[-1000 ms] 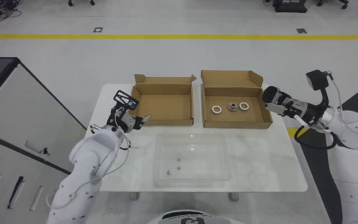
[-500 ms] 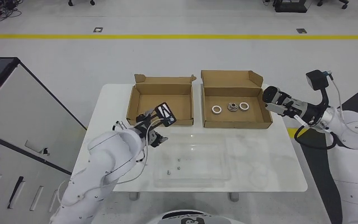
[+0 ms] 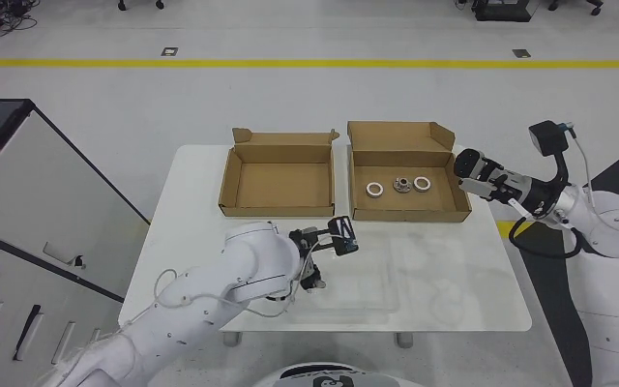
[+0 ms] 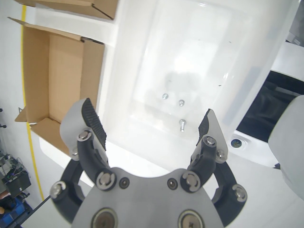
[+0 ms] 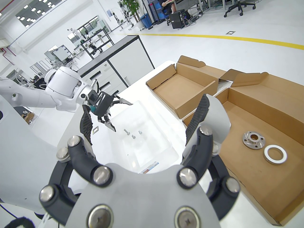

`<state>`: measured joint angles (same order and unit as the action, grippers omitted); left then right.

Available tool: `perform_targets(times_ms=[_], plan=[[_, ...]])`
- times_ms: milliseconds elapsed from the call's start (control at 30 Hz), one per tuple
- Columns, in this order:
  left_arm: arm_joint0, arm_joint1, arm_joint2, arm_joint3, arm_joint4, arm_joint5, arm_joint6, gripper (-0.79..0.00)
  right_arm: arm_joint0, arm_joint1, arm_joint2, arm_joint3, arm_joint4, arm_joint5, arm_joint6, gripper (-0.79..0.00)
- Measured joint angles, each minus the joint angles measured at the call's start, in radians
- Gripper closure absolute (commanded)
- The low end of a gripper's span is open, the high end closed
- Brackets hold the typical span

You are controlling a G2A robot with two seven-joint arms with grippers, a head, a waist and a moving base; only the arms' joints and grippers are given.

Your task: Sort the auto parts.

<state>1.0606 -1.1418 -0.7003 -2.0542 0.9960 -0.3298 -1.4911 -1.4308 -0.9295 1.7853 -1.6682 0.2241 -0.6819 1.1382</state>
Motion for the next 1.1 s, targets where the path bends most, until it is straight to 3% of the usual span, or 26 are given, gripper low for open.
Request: perform_targets(times_ms=[200, 400, 1100], plan=[[-0.110, 0.010, 0.081, 0.067, -0.120, 0.041, -0.040, -0.785, 0.000, 0.000, 0.000, 0.000, 0.000, 0.000, 0.000, -0.785], [-0.154, 0.007, 0.117, 0.143, -0.151, 0.037, -0.036, -0.785, 0.000, 0.000, 0.000, 0.000, 0.000, 0.000, 0.000, -0.785], [-0.156, -0.010, 0.171, 0.238, -0.104, 0.013, 0.047, -0.785, 0.000, 0.000, 0.000, 0.000, 0.000, 0.000, 0.000, -0.785]])
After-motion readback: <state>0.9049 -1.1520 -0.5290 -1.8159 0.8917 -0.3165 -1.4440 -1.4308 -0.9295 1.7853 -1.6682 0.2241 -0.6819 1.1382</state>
